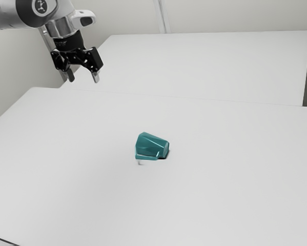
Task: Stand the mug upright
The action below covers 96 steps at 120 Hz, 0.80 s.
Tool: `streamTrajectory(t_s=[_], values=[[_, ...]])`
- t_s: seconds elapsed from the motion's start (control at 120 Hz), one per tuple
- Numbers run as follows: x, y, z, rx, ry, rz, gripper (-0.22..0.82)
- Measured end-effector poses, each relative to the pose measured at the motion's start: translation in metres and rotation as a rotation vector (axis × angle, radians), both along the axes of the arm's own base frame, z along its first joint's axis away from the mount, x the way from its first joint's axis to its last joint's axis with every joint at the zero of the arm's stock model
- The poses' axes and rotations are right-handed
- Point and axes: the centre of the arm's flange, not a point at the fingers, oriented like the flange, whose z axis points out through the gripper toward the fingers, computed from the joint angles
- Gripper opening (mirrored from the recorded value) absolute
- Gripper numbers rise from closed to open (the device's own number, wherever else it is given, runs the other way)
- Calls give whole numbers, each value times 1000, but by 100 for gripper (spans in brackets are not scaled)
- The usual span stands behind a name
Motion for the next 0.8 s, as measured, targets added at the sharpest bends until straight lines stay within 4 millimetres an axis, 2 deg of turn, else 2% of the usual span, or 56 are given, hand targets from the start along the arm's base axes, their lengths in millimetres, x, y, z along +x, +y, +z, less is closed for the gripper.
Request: streamTrajectory(t_s=[0.125,0.267,0.375,0.608,0.667,0.8], values=[[-1,1,1,-1,-6,4,60],[-3,4,-8,-8,2,-1,60],[-2,13,-32,-59,10,-2,60],[1,56,-77,-214,-44,34,60],[1,56,-88,-257,-64,27,60],[2,43,-121,-371,-104,-8,60]])
